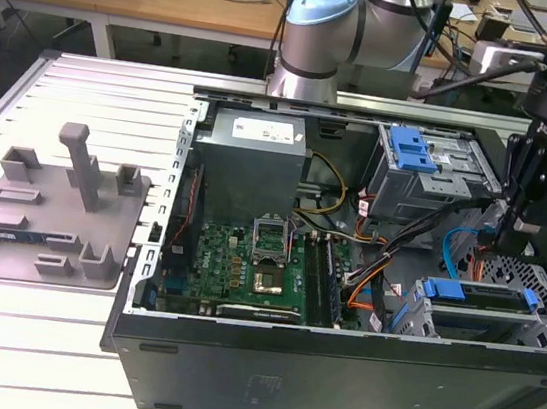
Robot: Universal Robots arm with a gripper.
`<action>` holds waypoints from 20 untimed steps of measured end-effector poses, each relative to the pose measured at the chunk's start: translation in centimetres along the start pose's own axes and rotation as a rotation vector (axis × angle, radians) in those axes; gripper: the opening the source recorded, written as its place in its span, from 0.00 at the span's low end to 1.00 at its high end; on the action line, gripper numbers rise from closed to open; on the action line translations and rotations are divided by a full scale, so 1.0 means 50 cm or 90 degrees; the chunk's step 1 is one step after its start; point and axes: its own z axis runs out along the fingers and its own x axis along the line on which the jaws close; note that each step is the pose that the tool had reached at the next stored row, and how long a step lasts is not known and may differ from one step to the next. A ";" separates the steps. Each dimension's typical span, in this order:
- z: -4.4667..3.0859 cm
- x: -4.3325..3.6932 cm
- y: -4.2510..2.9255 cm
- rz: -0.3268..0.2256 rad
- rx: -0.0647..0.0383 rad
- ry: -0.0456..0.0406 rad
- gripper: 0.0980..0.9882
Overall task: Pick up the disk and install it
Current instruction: 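Insert the first disk wire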
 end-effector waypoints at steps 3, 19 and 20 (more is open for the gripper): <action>0.005 0.015 -0.003 0.000 -0.003 -0.0132 0.07; 0.018 0.063 -0.011 -0.009 -0.019 -0.1064 0.07; 0.019 0.064 -0.011 -0.010 -0.019 -0.1083 0.07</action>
